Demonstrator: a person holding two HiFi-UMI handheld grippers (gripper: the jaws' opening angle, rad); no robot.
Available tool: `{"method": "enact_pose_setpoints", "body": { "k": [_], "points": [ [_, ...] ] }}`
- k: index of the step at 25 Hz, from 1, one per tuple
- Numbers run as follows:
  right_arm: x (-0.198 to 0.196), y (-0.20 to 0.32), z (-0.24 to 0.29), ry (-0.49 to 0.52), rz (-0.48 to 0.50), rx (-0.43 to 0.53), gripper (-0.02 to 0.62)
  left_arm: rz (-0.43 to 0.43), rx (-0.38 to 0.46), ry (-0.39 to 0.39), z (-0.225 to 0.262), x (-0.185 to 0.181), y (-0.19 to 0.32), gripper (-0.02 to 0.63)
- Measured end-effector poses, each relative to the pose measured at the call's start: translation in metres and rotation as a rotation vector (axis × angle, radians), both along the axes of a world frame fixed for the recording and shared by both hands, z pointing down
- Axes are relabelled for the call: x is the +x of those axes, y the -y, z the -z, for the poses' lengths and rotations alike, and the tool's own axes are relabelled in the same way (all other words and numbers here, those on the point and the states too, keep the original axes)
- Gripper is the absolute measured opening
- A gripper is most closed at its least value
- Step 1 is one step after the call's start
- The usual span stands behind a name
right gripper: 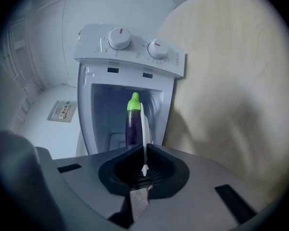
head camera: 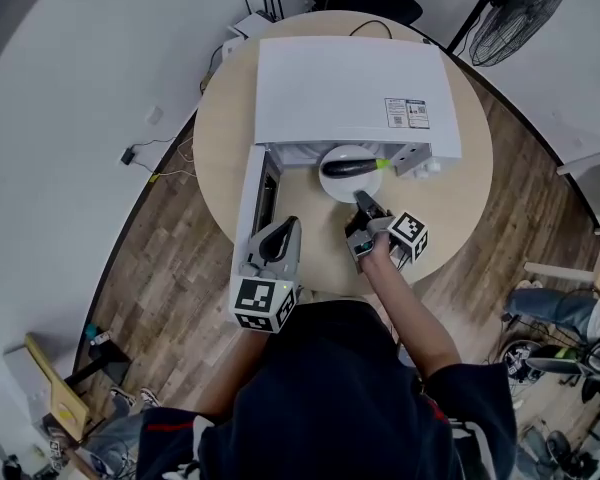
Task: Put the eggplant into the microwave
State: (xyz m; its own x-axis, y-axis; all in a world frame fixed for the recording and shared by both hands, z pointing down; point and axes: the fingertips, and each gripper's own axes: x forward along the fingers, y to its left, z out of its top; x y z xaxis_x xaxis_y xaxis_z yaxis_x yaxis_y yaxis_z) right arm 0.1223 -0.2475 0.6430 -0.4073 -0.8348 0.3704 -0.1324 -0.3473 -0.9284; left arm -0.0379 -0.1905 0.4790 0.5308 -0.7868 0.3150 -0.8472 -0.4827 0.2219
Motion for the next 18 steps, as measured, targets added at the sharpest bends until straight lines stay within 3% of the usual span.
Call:
{"method": "enact_pose_setpoints", "body": {
  "k": [18],
  "points": [
    [0.002,0.033,-0.035,-0.024,0.013,-0.044,0.02,0.004,-0.048,0.008,-0.013,0.006,0.015,0.017]
  ]
}}
